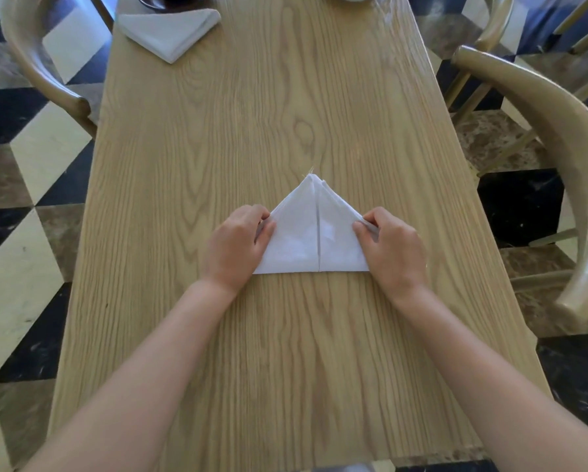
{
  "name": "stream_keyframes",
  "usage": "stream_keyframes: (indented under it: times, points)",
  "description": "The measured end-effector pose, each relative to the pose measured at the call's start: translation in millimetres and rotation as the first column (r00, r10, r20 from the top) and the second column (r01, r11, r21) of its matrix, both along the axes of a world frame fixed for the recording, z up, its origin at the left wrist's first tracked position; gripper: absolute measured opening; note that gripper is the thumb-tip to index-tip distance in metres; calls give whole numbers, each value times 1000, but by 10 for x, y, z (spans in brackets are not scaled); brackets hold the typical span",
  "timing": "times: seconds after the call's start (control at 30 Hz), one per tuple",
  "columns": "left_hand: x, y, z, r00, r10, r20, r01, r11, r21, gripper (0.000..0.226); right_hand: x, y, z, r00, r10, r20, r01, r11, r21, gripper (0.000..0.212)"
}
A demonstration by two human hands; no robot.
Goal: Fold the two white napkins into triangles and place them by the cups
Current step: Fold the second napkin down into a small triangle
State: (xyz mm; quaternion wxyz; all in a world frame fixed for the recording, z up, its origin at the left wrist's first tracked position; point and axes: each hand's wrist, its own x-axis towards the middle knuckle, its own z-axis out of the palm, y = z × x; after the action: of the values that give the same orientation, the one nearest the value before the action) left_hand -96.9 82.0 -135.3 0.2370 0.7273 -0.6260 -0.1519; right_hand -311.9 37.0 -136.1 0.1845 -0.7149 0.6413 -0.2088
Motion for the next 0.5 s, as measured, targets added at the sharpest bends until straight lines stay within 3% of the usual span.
stream_keyframes:
  times: [0.13, 0.23, 0.33, 0.43, 0.5]
  points:
    - [-37, -60, 70, 988, 7, 156, -1, 999, -42, 23, 4, -13, -25, 999, 16, -46, -17, 1000, -24, 20]
    - [-179, -145, 141, 956, -139, 259, 184, 970, -157, 47, -3, 9, -38, 999, 9, -45, -12, 998, -54, 20]
    - [-407, -222, 91, 854, -408, 322, 422, 906, 28, 57, 11, 14, -48, 999, 0, -49, -3, 998, -64, 20]
    - [-481, -238, -108, 842, -445, 306, 386, 892, 235, 56, 11, 10, -39, 997, -1, -74, -4, 998, -57, 19]
    - [-471, -248, -183, 855, -418, 307, 349, 902, 256, 56, -27, 22, -28, 987, 4, -163, -31, 986, -165, 18]
